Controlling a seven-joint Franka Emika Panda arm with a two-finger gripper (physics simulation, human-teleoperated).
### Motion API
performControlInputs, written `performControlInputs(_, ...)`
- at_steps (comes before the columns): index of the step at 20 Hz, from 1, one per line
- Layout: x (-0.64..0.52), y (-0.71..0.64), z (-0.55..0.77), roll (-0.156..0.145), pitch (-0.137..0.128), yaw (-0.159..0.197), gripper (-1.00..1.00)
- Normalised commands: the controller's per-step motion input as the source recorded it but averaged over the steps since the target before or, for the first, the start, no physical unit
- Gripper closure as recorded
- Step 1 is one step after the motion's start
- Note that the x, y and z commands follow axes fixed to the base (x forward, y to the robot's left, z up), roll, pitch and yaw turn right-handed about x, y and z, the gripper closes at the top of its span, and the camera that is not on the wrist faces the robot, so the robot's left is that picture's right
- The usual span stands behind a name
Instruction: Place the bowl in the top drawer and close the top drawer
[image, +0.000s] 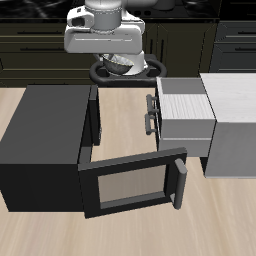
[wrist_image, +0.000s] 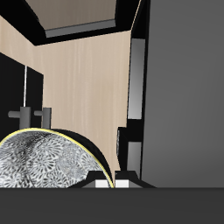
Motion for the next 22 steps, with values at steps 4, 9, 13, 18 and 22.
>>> performControlInputs(4, -0.07, 0.52, 0.00, -0.045, -0.056, 0.004, 1.00)
performControlInputs(9, -0.07, 0.46, -0.07, -0.012, -0.028, -0.028, 1.00)
performControlInputs(13, -0.05, 0.27, -0.09, -0.014, -0.012, 0.007, 1.00)
performControlInputs(18, -0.07, 0.36, -0.06, 0.019, -0.019, 0.023, 1.00)
performControlInputs(22, -0.01, 0.25, 0.00, 0.029, -0.004, -0.001, 1.00)
